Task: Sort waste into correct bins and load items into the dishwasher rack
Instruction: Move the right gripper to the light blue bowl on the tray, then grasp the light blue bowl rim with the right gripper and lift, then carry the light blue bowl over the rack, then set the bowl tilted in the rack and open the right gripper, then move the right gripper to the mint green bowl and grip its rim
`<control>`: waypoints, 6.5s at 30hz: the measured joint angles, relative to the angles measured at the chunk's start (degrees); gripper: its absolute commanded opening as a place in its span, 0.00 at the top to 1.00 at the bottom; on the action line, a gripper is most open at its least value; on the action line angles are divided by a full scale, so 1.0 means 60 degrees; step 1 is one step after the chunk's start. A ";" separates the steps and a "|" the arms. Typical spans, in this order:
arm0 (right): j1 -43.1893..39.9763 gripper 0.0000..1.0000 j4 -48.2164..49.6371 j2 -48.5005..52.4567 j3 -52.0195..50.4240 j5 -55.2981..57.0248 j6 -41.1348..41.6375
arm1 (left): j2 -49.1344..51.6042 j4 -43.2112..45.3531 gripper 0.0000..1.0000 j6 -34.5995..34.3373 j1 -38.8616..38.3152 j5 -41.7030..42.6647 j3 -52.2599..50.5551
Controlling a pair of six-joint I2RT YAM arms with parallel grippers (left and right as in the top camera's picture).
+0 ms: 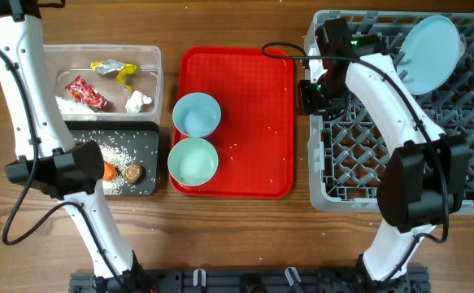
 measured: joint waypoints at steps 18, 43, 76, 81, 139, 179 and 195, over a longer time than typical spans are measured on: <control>0.0306 0.57 0.2084 -0.0004 0.0648 -0.3155 -0.0703 | 0.0000 0.0000 0.00 0.0000 0.0000 -0.0004 0.0000; 0.3781 0.55 0.4852 0.2018 0.0685 0.0237 0.0852 | 0.0000 0.0000 0.00 0.0000 0.0000 -0.0004 0.0000; 0.3872 0.96 0.5144 0.2346 0.0670 0.0004 0.2364 | 0.0000 0.0000 0.00 0.0000 0.0000 -0.0004 0.0000; 0.3544 0.96 0.4991 0.1705 0.0681 0.0816 0.2091 | 0.0000 0.0000 0.00 0.0000 0.0000 -0.0004 0.0000; -0.2098 0.96 0.1989 -0.2062 -0.3089 1.2477 -0.0878 | 0.0004 0.0000 0.00 0.0000 0.0000 -0.0004 0.0000; 0.4229 0.59 0.3442 -0.0208 -0.0736 -0.1683 0.1617 | 0.0004 -0.0004 0.00 0.0000 0.0000 0.0000 0.0000; 0.5020 0.56 0.2455 0.1071 -0.0841 -0.1282 0.3064 | 0.0004 0.0000 0.00 0.0000 0.0000 0.0000 0.0000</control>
